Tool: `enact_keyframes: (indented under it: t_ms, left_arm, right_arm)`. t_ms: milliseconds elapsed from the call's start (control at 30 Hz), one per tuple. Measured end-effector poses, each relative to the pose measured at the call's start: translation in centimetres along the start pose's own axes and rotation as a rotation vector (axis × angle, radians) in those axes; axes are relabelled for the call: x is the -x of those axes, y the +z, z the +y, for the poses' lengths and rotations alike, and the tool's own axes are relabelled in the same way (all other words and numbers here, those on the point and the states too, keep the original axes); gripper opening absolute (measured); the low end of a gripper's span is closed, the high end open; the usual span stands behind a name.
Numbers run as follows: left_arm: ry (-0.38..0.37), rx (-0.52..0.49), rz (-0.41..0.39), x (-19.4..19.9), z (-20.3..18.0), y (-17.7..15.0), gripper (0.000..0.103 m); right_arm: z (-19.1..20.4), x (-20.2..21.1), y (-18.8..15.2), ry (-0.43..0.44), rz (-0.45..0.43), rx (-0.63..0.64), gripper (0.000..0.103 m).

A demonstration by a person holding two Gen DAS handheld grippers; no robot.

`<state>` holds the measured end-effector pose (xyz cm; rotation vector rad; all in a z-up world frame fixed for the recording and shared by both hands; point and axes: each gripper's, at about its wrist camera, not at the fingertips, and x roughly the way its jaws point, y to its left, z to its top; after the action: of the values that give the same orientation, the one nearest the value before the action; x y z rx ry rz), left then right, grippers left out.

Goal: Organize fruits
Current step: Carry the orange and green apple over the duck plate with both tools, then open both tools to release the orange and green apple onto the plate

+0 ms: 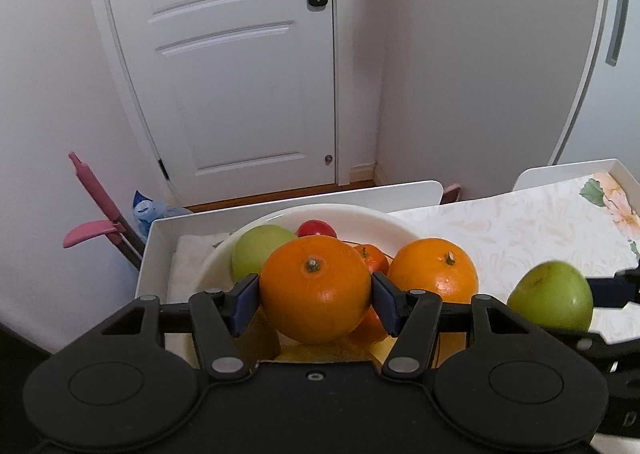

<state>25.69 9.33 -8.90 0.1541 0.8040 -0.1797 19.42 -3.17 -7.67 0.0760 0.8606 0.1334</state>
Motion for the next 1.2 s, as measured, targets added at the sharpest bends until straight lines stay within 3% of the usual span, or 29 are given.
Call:
enact_keyframes:
  t_ms: [33,67,133,367,733,967,1100,1200]
  left_arm:
    - [-0.003,-0.002,-0.02,0.4,0.1,-0.1,0.071]
    - [-0.007,-0.004,-0.041,0.8,0.1,0.1,0.084]
    - [-0.002,-0.005,-0.082,1.7,0.3,0.4,0.092]
    - [0.016,0.044,-0.121,4.6,2.0,0.8,0.099]
    - [0.067,0.143,-0.086,7.0,4.3,-0.8,0.101]
    - [0.091,0.152,-0.073,7.2,4.6,-2.0,0.101]
    - [0.083,0.157,-0.074,7.5,4.8,-2.8,0.101]
    - [0.08,0.154,-0.074,7.7,5.0,-3.3,0.101]
  right_arm:
    - [0.1,-0.1,0.0,0.0,0.001,0.0,0.069]
    - [0.1,-0.1,0.0,0.0,0.002,0.001,0.069]
    - [0.3,0.0,0.0,0.001,0.0,0.005,0.068]
    - [1.4,0.2,0.4,0.022,-0.006,0.049,0.068]
    - [4.2,-1.2,-0.3,0.06,0.013,0.185,0.068]
    - [4.7,-2.0,-1.1,0.06,-0.033,0.221,0.069]
    - [5.4,-1.3,-1.4,0.003,-0.101,0.273,0.094]
    - [5.4,-0.6,-1.6,-0.012,-0.126,0.266,0.098]
